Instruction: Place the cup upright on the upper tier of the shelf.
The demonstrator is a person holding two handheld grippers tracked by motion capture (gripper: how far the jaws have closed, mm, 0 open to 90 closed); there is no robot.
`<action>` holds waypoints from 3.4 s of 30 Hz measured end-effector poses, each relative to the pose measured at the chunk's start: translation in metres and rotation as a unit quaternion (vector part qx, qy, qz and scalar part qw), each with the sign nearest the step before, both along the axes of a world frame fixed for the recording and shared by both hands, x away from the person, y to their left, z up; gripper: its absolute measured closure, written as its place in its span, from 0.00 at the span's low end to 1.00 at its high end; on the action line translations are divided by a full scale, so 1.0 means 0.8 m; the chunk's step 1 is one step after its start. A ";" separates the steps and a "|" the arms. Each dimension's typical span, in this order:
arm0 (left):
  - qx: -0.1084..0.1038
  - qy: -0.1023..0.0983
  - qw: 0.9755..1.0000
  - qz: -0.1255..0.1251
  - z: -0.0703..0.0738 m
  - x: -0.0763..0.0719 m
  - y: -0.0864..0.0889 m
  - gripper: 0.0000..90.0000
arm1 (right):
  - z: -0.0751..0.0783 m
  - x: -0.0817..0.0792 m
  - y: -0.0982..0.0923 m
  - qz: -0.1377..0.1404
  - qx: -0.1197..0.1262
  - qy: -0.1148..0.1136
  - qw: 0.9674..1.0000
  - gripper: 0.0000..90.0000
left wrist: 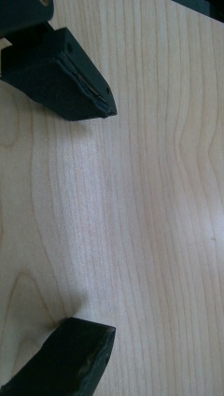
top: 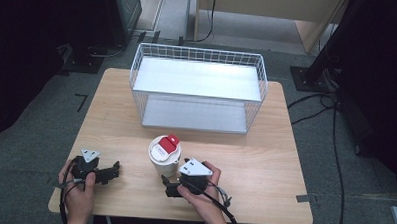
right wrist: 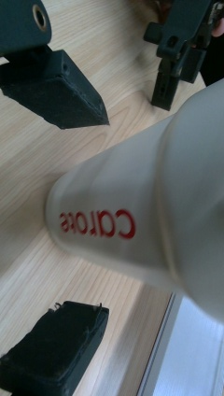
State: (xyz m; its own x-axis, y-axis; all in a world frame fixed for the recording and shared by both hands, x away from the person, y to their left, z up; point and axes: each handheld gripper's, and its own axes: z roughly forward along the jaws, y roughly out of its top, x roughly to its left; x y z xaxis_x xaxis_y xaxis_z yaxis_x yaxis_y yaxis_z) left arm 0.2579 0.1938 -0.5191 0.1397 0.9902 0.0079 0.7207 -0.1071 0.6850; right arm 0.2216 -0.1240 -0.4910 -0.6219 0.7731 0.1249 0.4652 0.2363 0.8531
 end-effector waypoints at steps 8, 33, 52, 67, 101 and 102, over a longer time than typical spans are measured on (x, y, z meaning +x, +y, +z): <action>0.000 0.000 1.000 0.000 0.000 0.000 0.000 0.00 | -0.009 0.011 0.018 -0.015 0.020 0.001 1.000 0.08; 0.000 0.000 1.000 0.000 0.000 0.000 0.000 0.00 | -0.033 0.024 0.039 -0.047 0.028 -0.035 0.998 0.14; 0.000 0.000 1.000 0.000 0.000 0.000 0.000 0.00 | -0.032 0.016 0.040 -0.031 0.043 -0.071 0.996 0.15; -0.001 -0.001 1.000 0.001 0.000 0.000 0.000 0.00 | 0.002 0.015 0.027 -0.047 0.052 -0.107 0.992 0.15; 0.000 0.000 1.000 0.000 0.000 0.000 0.000 0.00 | 0.131 0.069 -0.030 -0.107 0.056 -0.215 0.969 0.15; 0.000 0.000 1.000 0.000 0.000 0.000 0.000 0.00 | 0.135 0.071 -0.031 -0.110 0.056 -0.216 0.969 0.15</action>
State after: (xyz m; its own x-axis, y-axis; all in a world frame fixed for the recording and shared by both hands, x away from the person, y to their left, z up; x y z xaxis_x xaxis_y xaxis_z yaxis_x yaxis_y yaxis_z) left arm 0.2580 0.1938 -0.5190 0.1394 0.9902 0.0078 0.7206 -0.1069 0.6850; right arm 0.2788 -0.1492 -0.3834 -0.4568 0.8894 -0.0188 0.0876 0.0660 0.9940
